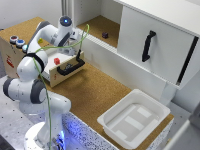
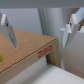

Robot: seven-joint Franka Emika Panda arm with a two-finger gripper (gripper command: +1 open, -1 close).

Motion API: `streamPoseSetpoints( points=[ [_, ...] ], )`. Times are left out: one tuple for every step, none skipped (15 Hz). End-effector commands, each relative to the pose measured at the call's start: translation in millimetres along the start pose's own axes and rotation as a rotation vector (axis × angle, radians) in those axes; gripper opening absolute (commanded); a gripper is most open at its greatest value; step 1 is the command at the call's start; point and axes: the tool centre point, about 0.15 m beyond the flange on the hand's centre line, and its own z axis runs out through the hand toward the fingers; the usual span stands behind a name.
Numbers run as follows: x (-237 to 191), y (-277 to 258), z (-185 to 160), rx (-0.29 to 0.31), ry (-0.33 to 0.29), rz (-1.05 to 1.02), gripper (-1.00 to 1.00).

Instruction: Lift the pink block

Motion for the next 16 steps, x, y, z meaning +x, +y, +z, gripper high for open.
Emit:
streamPoseSetpoints(
  points=[
    [13.9,-37.9,27.1,0.042,-0.279,-0.266,1.00],
    [4.6,-47.2,33.3,0.042,-0.308,-0.343,1.00],
    [-4.4,-52.3,39.2,0.056,-0.328,-0.392,1.00],
    [-15.5,-55.7,46.1,0.072,-0.351,-0.442,1.00],
    [-27.2,-58.5,53.9,0.096,-0.366,-0.494,1.00],
    [-35.1,-59.7,60.2,0.106,-0.381,-0.532,1.00],
    [-44.6,-58.8,69.8,0.116,-0.406,-0.564,1.00],
    [-50.5,-56.6,78.1,0.118,-0.429,-0.580,1.00],
    [-54.7,-53.6,85.1,0.112,-0.449,-0.594,1.00],
    [-56.6,-51.2,90.5,0.088,-0.460,-0.607,1.00],
    [-56.8,-47.4,96.5,0.089,-0.472,-0.605,1.00],
    [-55.2,-41.9,103.9,0.048,-0.493,-0.610,1.00],
    [-52.8,-35.7,110.5,0.043,-0.499,-0.592,1.00],
    [-50.9,-29.8,120.3,0.049,-0.516,-0.591,1.00],
    [-50.1,-27.2,129.7,0.053,-0.533,-0.595,1.00],
    [-50.0,-26.5,138.8,0.064,-0.545,-0.599,1.00]
  ],
)
